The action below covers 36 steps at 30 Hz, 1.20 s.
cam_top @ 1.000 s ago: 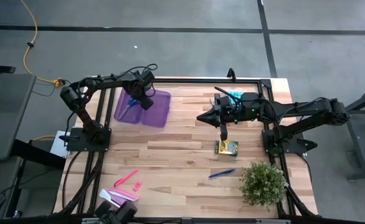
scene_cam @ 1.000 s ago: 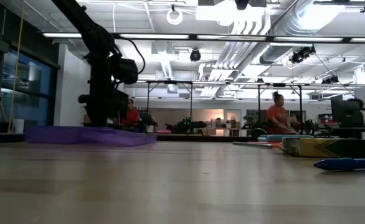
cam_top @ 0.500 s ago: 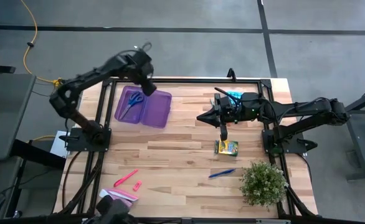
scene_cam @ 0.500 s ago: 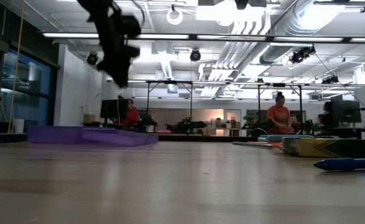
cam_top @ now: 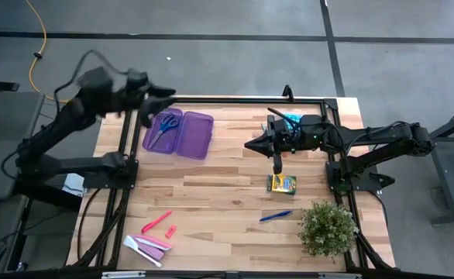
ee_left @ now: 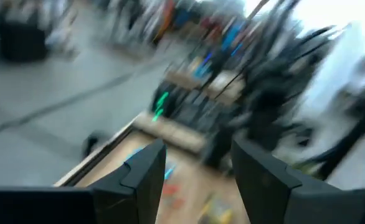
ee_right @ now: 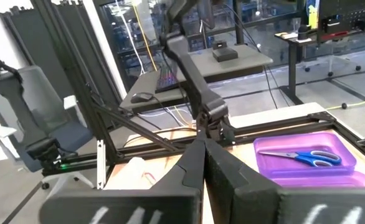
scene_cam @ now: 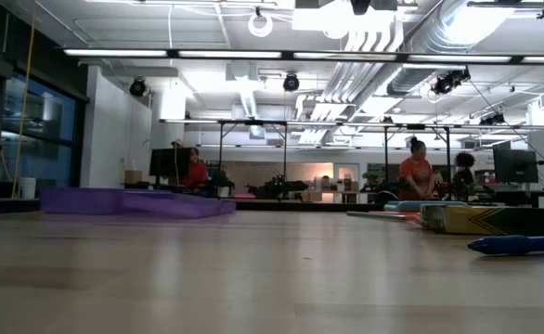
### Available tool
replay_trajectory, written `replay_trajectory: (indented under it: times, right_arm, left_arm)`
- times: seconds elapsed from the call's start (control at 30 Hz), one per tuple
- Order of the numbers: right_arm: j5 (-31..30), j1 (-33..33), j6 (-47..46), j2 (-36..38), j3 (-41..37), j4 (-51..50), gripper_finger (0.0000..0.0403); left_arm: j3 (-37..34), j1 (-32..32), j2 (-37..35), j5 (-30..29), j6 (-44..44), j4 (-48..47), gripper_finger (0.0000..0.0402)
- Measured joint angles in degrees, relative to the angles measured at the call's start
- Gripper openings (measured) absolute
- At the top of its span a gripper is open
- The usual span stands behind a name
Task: Pack school essentials
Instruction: Put the pink pen into the purple supply box
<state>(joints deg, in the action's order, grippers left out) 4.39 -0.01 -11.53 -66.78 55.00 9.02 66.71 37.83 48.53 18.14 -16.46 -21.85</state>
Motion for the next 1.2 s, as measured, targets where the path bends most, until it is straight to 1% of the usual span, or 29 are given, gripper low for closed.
replay_trajectory:
  times: [0.07,0.17,0.23,0.3,0.43,0.6,0.67,0.83,0.93,1.2]
  right_arm:
    - [-0.07,0.00,0.02,0.00,0.00,0.61,0.0000]
    - [-0.09,0.00,0.13,0.00,0.01,2.11,0.0000]
    - [-0.09,0.00,0.67,0.00,0.04,3.02,0.0000]
    - [-0.09,0.00,1.33,0.00,0.04,3.56,0.0000]
    - [-0.06,0.00,1.27,0.00,0.04,4.83,0.0000]
    - [0.17,-0.10,1.22,0.00,0.04,5.80,0.0000]
    - [0.11,-0.37,1.41,0.00,0.04,5.33,0.0000]
    - [0.12,-0.37,1.51,0.00,0.04,5.04,0.0000]
    - [0.10,-0.37,1.57,0.00,0.04,5.02,0.0000]
    - [-3.45,-0.37,7.35,0.00,0.04,4.63,0.0000]
  left_arm:
    - [-6.10,-3.75,-4.80,-0.59,-3.47,8.95,0.0172]
    - [-15.03,-9.50,-9.53,-2.92,-8.24,22.00,0.0172]
    - [-20.22,-13.13,-11.02,-5.70,-8.86,27.86,0.0172]
    - [-23.92,-16.34,-11.54,-8.08,-7.32,31.73,0.0172]
    - [-26.43,-20.67,-11.76,-12.43,1.03,32.30,0.0172]
    - [-26.59,-24.29,-10.63,-13.06,15.76,31.77,0.0172]
    - [-26.60,-25.26,-10.41,-13.04,18.13,31.73,0.0172]
    - [-26.59,-25.69,-10.16,-13.30,18.14,30.02,0.0172]
    - [-26.57,-25.67,-10.19,-13.45,16.65,29.10,0.0172]
    - [-26.58,-25.67,-10.16,-14.56,6.43,26.40,0.0172]
